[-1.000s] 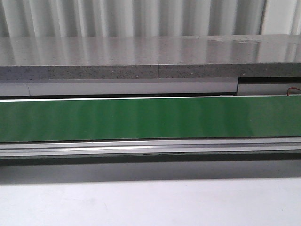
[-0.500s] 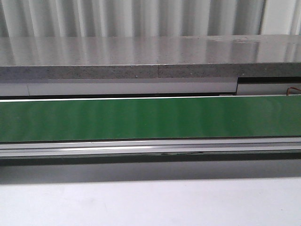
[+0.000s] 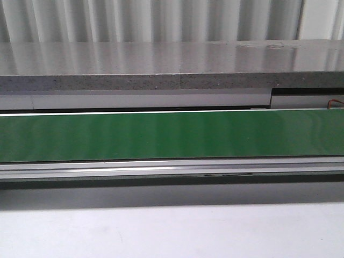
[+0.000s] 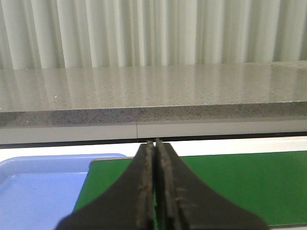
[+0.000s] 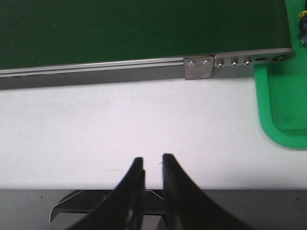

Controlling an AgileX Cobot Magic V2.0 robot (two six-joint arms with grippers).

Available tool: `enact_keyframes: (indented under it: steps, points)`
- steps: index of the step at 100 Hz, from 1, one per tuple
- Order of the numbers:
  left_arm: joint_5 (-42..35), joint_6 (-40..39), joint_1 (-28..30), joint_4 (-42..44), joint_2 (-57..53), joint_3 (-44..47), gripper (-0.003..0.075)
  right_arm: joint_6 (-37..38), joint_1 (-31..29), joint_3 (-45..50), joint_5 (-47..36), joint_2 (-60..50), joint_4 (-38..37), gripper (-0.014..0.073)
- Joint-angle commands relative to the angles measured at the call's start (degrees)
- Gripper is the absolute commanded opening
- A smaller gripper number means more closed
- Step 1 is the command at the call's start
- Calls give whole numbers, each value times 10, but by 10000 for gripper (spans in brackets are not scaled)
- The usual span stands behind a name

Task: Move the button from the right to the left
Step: 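Lower the open right gripper around the yellow push button and close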

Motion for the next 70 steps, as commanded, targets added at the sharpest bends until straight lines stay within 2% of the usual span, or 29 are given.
enact_keyframes:
  steps: [1,11,18,31,49,63,70]
  points:
    - [-49,-5,-4,-2,-20,14,-20,-2,1,-19,-21,4,4,325]
    - [-49,-5,-4,-2,-20,14,-20,-2,1,-19,-22,4,4,553]
    - [-49,-5,-4,-2,-20,14,-20,-2,1,-20,-28,6,4,622]
    - [-49,-5,-4,-2,-20,14,-20,-2,-1,-34,-42,28,-1,613]
    - [-49,-5,-4,-2,-20,14,-20,-2,-12,-86,-51,87,-61,613]
    - [-49,-5,-4,-2,-20,14,-20,-18,-62,-125,-49,145,-94,613]
    - [-49,-5,-4,-2,-20,14,-20,-50,-99,-140,-53,174,-92,613]
